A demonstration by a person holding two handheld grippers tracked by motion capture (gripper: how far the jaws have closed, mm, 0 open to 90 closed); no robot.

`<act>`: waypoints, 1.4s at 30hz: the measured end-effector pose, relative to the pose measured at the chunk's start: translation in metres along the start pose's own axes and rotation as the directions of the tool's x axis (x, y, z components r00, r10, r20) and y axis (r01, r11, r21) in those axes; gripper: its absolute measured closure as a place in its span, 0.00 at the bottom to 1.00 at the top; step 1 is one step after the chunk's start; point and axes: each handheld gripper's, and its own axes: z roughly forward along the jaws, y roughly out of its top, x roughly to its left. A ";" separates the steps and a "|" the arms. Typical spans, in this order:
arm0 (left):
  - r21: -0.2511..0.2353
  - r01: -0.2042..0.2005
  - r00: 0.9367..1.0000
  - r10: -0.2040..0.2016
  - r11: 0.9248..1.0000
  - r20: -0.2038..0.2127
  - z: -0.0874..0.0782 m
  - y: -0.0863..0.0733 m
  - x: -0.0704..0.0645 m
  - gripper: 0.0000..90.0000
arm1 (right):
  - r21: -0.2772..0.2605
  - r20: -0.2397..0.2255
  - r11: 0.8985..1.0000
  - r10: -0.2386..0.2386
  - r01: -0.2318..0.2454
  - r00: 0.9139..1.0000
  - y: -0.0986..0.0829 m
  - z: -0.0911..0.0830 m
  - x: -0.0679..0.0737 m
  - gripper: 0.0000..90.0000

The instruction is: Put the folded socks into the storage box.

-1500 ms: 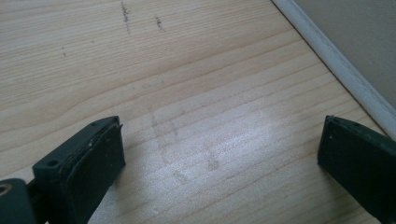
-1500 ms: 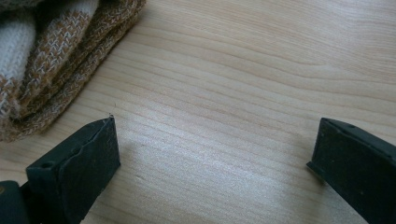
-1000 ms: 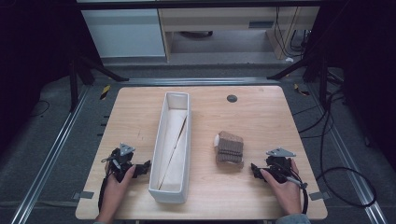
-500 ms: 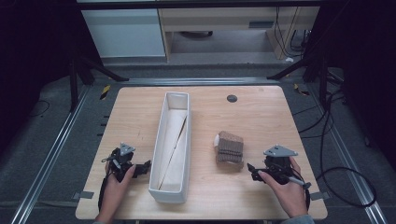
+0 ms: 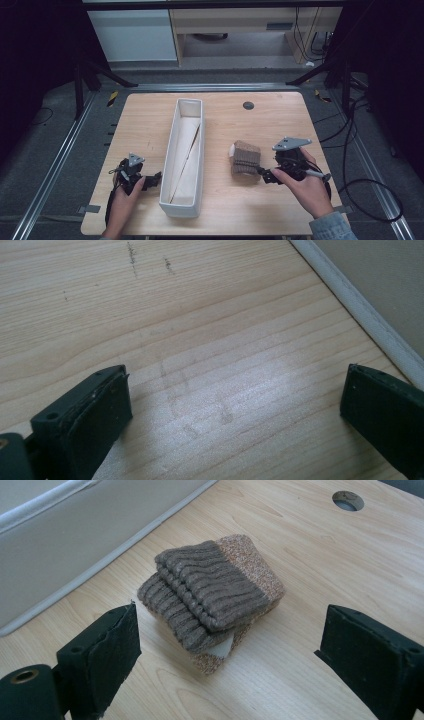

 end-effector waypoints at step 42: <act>0.003 -0.008 1.000 0.008 1.000 0.005 0.002 0.002 0.000 0.00 | 0.145 -0.128 0.933 -0.311 0.328 0.942 0.052 0.040 0.012 0.25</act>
